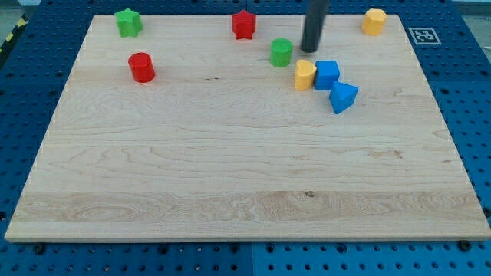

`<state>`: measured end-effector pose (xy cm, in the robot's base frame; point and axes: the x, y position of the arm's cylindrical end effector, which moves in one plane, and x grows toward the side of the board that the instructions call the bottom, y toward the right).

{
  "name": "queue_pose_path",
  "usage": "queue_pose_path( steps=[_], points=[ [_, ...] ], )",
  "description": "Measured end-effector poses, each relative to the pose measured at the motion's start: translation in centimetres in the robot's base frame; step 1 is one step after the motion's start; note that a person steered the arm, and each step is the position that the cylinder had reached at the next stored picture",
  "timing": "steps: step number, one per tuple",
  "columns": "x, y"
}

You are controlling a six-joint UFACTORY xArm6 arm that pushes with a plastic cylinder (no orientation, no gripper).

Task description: Move the red circle closer to the blue triangle

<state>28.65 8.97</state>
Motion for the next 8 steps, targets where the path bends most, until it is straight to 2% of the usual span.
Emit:
queue_pose_path(
  steps=[2,4,6,8],
  points=[
    [1.0,-7.9],
    [5.6,-14.4],
    [6.4,-15.9],
    [5.4,-15.9]
  ],
)
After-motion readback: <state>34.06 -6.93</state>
